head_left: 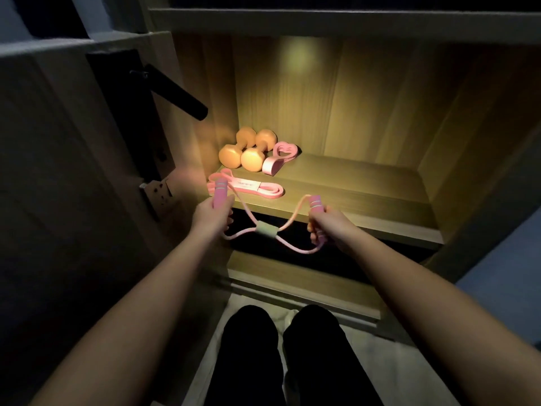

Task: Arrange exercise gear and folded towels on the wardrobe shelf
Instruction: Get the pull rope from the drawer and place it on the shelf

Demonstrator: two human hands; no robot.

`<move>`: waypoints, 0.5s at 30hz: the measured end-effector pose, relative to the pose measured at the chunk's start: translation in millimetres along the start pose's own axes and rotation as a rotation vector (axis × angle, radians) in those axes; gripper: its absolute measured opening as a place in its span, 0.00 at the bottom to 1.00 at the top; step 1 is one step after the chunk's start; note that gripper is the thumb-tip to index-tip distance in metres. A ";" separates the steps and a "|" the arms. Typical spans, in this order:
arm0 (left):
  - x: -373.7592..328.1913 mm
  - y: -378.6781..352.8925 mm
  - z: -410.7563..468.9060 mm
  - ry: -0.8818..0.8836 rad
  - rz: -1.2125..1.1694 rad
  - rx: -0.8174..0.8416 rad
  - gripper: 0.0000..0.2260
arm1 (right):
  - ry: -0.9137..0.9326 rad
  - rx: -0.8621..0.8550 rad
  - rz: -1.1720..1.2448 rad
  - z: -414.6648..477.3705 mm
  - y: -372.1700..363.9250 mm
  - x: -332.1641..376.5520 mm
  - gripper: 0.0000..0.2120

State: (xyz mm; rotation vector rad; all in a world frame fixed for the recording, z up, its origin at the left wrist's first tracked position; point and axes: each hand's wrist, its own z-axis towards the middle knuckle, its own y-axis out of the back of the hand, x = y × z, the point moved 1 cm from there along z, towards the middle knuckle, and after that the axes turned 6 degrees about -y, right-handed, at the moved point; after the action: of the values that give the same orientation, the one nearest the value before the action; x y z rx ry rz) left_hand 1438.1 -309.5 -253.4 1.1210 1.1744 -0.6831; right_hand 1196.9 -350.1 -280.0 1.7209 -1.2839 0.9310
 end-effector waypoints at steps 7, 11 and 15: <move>17.2 25.1 -8.5 0.162 -0.055 -0.080 0.07 | -0.060 -0.249 0.054 -23.2 64.7 -20.7 0.08; 23.3 33.6 -4.2 0.267 -0.211 -0.056 0.06 | -0.107 -0.333 0.054 -28.6 95.9 -34.8 0.09; 28.5 35.6 -7.6 0.273 -0.152 -0.067 0.07 | -0.139 -0.361 0.069 -33.4 115.3 -49.0 0.07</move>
State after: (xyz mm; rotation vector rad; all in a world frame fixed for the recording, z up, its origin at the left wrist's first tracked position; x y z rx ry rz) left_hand 1475.2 -286.8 -269.0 1.0996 1.5166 -0.6132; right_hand 1070.8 -321.9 -291.1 1.4840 -1.5067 0.5803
